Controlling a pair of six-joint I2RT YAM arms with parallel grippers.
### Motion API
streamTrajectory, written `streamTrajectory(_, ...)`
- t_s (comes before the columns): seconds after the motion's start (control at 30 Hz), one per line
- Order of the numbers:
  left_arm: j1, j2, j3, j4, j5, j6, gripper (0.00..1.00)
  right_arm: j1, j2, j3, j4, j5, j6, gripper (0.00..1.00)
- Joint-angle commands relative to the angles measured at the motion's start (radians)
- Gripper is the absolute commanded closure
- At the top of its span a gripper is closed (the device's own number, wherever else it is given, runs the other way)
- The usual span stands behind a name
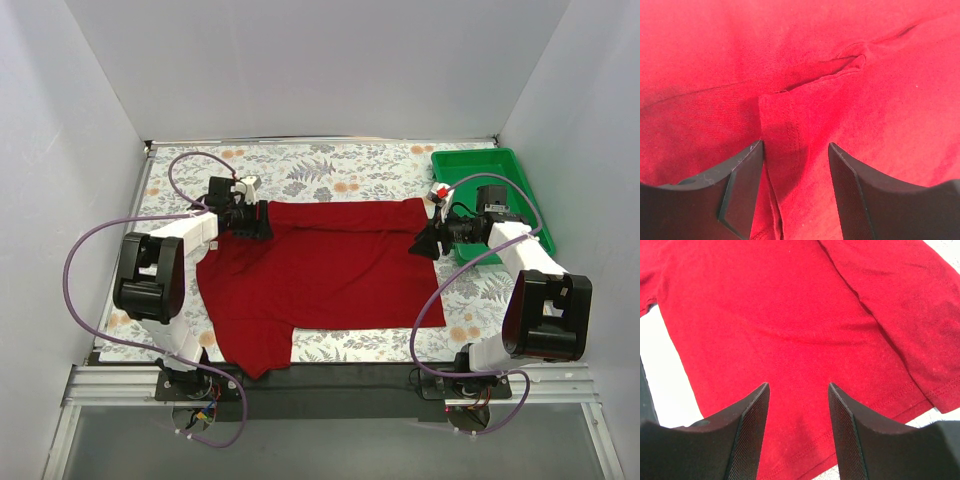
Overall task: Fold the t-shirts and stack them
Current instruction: Fold the tshirt
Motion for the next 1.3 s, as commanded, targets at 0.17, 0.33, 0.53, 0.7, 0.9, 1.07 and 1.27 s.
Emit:
streamTrajectory(0.17, -0.006, -0.056, -0.035, -0.023, 0.094, 0.019, 0.51, 0.002, -0.024, 0.007, -0.016, -0.036, -0.003, 0.51)
streamTrajectory(0.33, -0.034, -0.091, -0.055, -0.051, 0.144, 0.027, 0.51, 0.003, -0.028, 0.008, -0.017, -0.035, -0.002, 0.51)
streamTrajectory(0.53, -0.090, -0.150, -0.102, -0.075, 0.265, 0.065, 0.45, 0.003, -0.030, 0.008, -0.017, -0.035, -0.002, 0.51)
streamTrajectory(0.7, -0.147, -0.150, -0.073, -0.154, 0.272, 0.104, 0.44, 0.002, -0.033, 0.007, -0.021, -0.029, -0.002, 0.51)
streamTrajectory(0.9, -0.068, -0.326, -0.110, 0.078, 0.013, -0.127, 0.36, 0.002, -0.017, 0.017, -0.017, -0.007, -0.002, 0.51)
streamTrajectory(1.07, 0.152, -0.240, -0.057, 0.170, -0.062, -0.321, 0.36, 0.005, 0.001, 0.037, -0.016, 0.020, 0.010, 0.51)
streamTrajectory(1.27, 0.245, 0.000, 0.094, 0.154, -0.132, -0.404, 0.47, 0.003, 0.006, 0.037, -0.014, 0.036, 0.009, 0.50)
